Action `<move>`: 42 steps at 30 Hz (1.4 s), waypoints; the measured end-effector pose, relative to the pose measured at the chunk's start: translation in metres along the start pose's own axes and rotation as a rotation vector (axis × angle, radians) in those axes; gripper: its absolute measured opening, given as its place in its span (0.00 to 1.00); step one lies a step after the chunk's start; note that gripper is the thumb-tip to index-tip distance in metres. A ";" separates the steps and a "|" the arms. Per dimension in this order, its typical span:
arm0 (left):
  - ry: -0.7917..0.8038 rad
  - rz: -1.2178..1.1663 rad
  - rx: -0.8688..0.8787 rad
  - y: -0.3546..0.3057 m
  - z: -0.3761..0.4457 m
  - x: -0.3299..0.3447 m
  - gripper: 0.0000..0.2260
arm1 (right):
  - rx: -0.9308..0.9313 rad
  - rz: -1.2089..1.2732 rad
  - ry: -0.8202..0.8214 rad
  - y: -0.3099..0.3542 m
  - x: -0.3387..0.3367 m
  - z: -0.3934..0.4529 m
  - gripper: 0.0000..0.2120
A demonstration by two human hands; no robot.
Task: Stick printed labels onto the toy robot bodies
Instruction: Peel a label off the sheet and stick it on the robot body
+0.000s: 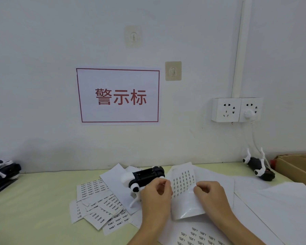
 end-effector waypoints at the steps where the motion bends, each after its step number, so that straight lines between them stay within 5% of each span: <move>1: -0.002 -0.003 0.008 -0.001 0.000 0.000 0.10 | 0.018 -0.011 -0.037 -0.001 -0.001 0.000 0.22; 6: -0.013 -0.029 0.012 -0.003 -0.001 -0.002 0.07 | 0.124 -0.183 -0.254 -0.009 -0.010 -0.004 0.20; 10: -0.036 -0.030 0.014 -0.003 -0.001 -0.003 0.07 | -0.130 -0.330 -0.345 0.011 -0.011 -0.011 0.07; 13: -0.070 -0.019 0.033 -0.004 -0.002 -0.005 0.08 | -0.348 -0.212 -0.195 0.030 0.002 -0.016 0.12; 19: -0.097 -0.011 0.063 -0.005 -0.003 -0.008 0.09 | -0.276 0.092 0.169 0.040 0.042 -0.026 0.26; 42: 0.150 -0.040 0.062 -0.007 -0.005 0.006 0.11 | -0.008 0.465 0.078 0.019 0.026 -0.019 0.16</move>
Point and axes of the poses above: each hand's wrist, its own z-axis towards the middle knuckle, its own x-axis out of the palm, y = z × x, the point moved 5 cm from there along z, towards the middle knuckle, and after that the axes turned 4 degrees about y, right-handed, at the moved point
